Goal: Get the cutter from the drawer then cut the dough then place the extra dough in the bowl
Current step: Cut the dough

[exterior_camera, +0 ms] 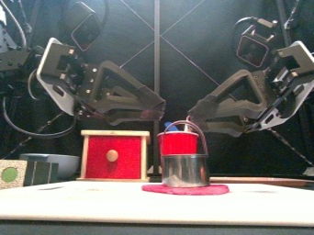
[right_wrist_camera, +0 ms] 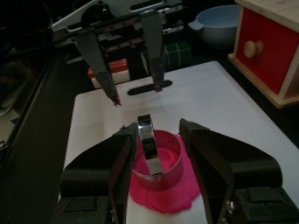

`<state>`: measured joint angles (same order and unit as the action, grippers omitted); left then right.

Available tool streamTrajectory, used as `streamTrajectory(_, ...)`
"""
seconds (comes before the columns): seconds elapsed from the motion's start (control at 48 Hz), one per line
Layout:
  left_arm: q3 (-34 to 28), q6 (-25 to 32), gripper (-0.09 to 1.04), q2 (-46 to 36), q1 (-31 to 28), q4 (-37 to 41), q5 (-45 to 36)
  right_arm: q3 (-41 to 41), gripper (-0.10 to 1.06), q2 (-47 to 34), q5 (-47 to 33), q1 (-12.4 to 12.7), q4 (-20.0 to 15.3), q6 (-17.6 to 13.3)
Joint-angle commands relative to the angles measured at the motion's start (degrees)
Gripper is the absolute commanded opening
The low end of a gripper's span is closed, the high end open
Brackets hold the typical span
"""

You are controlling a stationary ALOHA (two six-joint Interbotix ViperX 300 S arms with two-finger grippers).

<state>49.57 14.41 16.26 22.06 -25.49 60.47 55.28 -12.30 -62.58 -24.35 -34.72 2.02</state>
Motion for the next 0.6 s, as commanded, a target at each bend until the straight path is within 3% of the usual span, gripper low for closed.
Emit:
streamTrajectory(0.021,-0.53,0.09,0.8,-0.26,-0.26,0.09,0.44,-0.88,0.8,1.67,1.76,-0.26,-0.88,0.09)
streamTrajectory(0.604,-2.64,-0.18,0.8,3.34,-1.85,-0.18,0.35,-2.11,0.8,1.49,7.73,-0.44,-0.97,0.09)
